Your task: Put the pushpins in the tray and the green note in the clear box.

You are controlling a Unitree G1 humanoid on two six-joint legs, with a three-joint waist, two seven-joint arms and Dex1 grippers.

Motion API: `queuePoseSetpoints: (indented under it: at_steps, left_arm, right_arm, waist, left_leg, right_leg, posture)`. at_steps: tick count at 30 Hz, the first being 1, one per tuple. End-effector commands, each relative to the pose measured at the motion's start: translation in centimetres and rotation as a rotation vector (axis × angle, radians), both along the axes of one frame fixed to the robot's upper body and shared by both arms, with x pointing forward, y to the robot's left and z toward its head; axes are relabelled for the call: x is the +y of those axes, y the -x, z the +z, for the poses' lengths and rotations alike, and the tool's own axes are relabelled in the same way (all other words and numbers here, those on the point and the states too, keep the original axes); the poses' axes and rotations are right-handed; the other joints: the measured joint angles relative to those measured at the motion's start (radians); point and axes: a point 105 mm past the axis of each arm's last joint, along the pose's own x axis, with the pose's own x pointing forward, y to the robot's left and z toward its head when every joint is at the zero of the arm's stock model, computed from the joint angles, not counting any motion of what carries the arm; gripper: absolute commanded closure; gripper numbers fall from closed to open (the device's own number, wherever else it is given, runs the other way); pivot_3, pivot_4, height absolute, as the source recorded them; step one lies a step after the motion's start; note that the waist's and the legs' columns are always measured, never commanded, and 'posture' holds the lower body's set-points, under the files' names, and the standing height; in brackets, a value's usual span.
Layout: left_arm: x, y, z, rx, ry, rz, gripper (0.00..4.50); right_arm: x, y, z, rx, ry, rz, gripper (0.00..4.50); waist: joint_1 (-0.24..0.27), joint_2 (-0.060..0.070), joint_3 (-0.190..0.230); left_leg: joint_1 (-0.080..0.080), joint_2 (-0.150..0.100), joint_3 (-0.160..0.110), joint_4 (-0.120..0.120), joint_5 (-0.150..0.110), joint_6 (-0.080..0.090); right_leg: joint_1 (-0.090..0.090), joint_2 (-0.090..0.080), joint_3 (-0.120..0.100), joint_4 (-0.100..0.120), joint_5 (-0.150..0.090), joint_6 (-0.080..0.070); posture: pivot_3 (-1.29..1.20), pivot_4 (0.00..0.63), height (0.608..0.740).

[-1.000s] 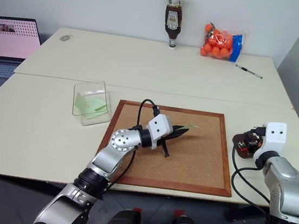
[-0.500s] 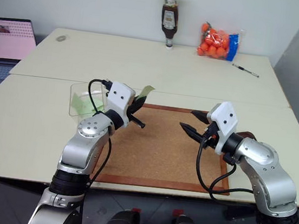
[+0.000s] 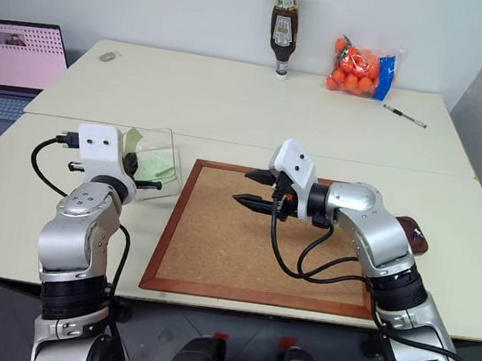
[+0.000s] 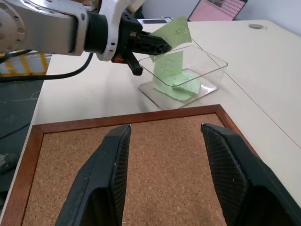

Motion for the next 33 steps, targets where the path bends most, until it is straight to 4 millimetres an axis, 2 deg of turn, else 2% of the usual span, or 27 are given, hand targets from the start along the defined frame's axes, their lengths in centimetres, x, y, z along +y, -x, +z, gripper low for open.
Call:
queuePoseSetpoints:
  at_steps: [1, 7, 8, 10, 12, 17, 20, 22, 24, 26, 27, 31, 33]
  left_arm:
    - [0.1, -0.7, 1.1, -0.021, 0.019, 0.018, 4.50]
    - [-0.1, -1.2, 0.8, -0.010, 0.109, 0.031, 4.50]
    - [-0.1, -1.2, 0.9, -0.017, 0.120, 0.030, 4.13]
    - [-0.1, -1.2, 1.1, -0.023, 0.130, 0.033, 3.92]
    - [-0.1, -1.2, 1.0, -0.021, 0.135, 0.041, 3.40]
    - [-0.3, -1.1, 1.2, -0.025, 0.141, 0.042, 2.50]
    - [-0.9, -1.0, 2.0, -0.055, 0.097, 0.012, 1.93]
    - [-1.6, -0.8, 3.3, -0.118, 0.010, -0.030, 1.49]
    - [-2.7, -0.4, 4.7, -0.199, -0.042, -0.080, 1.49]
    - [-3.8, -0.1, 5.4, -0.235, -0.079, -0.131, 1.49]
    - [-5.2, 0.0, 5.2, -0.235, -0.069, -0.196, 1.49]
    - [-8.6, 0.6, 4.4, -0.229, -0.083, -0.363, 1.49]
    - [-10.4, 1.2, 3.7, -0.226, -0.103, -0.468, 1.49]
  right_arm:
    - [0.8, 0.4, 1.3, -0.056, -0.013, 0.042, 1.98]
    - [1.2, 0.6, 1.4, -0.061, -0.015, 0.051, 1.98]
    - [1.3, 0.6, 1.5, -0.062, -0.016, 0.051, 1.95]
    - [1.3, 0.6, 1.5, -0.062, -0.019, 0.052, 1.95]
    - [1.4, 0.6, 1.6, -0.061, -0.021, 0.054, 1.95]
    - [1.4, 0.7, 1.7, -0.062, -0.022, 0.054, 1.95]
    - [1.4, 0.6, 2.0, -0.067, -0.033, 0.046, 1.95]
    - [1.1, 0.5, 2.4, -0.071, -0.058, 0.023, 1.95]
    - [0.6, 0.5, 2.7, -0.061, -0.100, -0.011, 1.95]
    - [0.0, 0.7, 2.7, -0.047, -0.124, -0.038, 1.95]
    - [-0.6, 0.7, 2.6, -0.039, -0.149, -0.079, 1.95]
    - [-2.4, 0.3, 2.5, -0.020, -0.242, -0.226, 1.95]
    - [-4.0, 0.0, 1.8, -0.030, -0.284, -0.343, 1.95]
  waist:
    - [0.000, 0.000, 0.000]
    - [-0.002, 0.000, 0.000]
    - [-0.002, 0.000, 0.000]
    - [-0.002, 0.000, 0.000]
    - [-0.002, 0.000, 0.000]
    - [-0.002, 0.000, 0.000]
    - [-0.002, 0.000, 0.000]
    - [-0.002, 0.000, 0.000]
    - [-0.002, 0.000, 0.000]
    - [0.000, 0.000, 0.000]
    - [0.000, 0.000, 0.000]
    - [0.000, 0.000, 0.000]
    - [-0.001, 0.000, 0.000]
  left_leg:
    - [0.000, 0.000, 0.000, 0.000, 0.000, 0.000]
    - [0.000, 0.000, 0.000, 0.000, 0.000, 0.000]
    - [0.000, 0.000, 0.000, 0.000, 0.000, 0.000]
    - [0.000, 0.000, 0.000, 0.000, 0.000, 0.000]
    - [0.000, 0.000, 0.000, 0.000, 0.000, 0.000]
    - [0.000, 0.000, 0.000, 0.000, 0.000, 0.000]
    - [0.000, 0.000, 0.000, 0.000, 0.000, 0.000]
    - [0.000, 0.000, 0.000, 0.000, 0.000, 0.000]
    - [0.000, 0.000, 0.000, 0.000, 0.000, -0.001]
    - [0.000, 0.000, 0.000, 0.000, 0.000, -0.001]
    - [0.000, 0.000, 0.000, 0.000, 0.000, -0.001]
    - [0.000, 0.000, 0.000, -0.001, 0.000, -0.001]
    - [0.000, 0.000, 0.001, -0.001, 0.000, -0.001]
  right_leg:
    - [0.000, 0.000, 0.000, 0.000, 0.000, 0.000]
    - [0.000, 0.000, 0.000, 0.001, 0.002, -0.004]
    - [0.000, 0.000, 0.000, 0.001, 0.002, -0.004]
    - [0.000, 0.000, 0.000, 0.001, 0.002, -0.004]
    - [0.000, 0.000, 0.000, 0.001, 0.002, -0.004]
    - [0.000, 0.000, 0.000, 0.001, 0.002, -0.004]
    - [0.000, 0.000, 0.000, 0.001, 0.002, -0.004]
    - [0.000, 0.000, 0.000, 0.001, 0.002, -0.004]
    - [0.000, 0.000, 0.000, 0.001, 0.003, -0.004]
    - [0.000, -0.002, 0.001, 0.001, 0.003, -0.005]
    - [0.000, -0.003, 0.001, 0.000, 0.003, -0.005]
    - [0.000, -0.003, 0.001, 0.000, 0.003, -0.005]
    - [0.000, -0.003, 0.002, 0.000, 0.003, -0.005]
  posture:
    - [0.00, 0.150, 0.740]
    - [0.00, 0.150, 0.740]
    - [0.00, 0.150, 0.740]
    - [0.00, 0.150, 0.740]
    - [0.00, 0.150, 0.740]
    - [0.00, 0.150, 0.740]
    - [0.00, 0.150, 0.740]
    - [0.00, 0.150, 0.740]
    - [0.00, 0.150, 0.740]
    - [0.00, 0.150, 0.740]
    - [0.00, 0.150, 0.740]
    - [0.00, 0.150, 0.740]
    - [0.00, 0.150, 0.740]
